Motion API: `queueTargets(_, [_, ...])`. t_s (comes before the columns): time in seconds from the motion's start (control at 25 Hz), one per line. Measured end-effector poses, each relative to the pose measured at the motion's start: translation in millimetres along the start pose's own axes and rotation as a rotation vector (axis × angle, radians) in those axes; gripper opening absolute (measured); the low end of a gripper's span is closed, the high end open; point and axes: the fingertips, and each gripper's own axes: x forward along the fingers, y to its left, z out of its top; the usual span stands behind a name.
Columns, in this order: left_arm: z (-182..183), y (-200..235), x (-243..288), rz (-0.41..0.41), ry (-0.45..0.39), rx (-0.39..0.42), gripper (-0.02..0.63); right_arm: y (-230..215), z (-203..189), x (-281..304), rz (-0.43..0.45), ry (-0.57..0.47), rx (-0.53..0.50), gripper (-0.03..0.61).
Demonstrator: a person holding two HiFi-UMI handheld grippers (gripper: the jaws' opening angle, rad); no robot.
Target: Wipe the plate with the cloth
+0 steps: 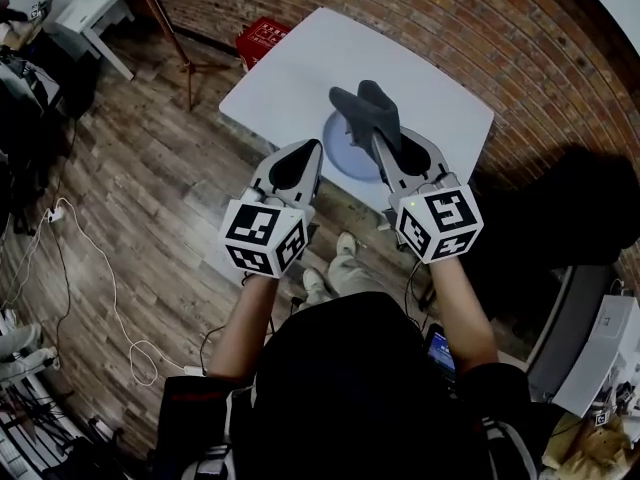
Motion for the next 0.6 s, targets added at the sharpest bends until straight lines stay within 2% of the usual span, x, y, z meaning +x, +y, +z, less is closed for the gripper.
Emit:
queueTargets(0.16, [10, -13, -9, -0.02, -0.017, 0.01, 0.018, 10, 10, -14, 0.004, -0.028, 0.012, 0.054])
queueTargets(0.32, [17, -24, -12, -0.032, -0.03, 0.026, 0.018, 14, 16, -25, -0.004, -0.045, -0.017, 0.054])
queueTargets(0.6, [33, -49, -15, -0.028, -0.057, 0.059, 0.018, 11, 27, -46, 0.004, -0.079, -0.022, 0.054])
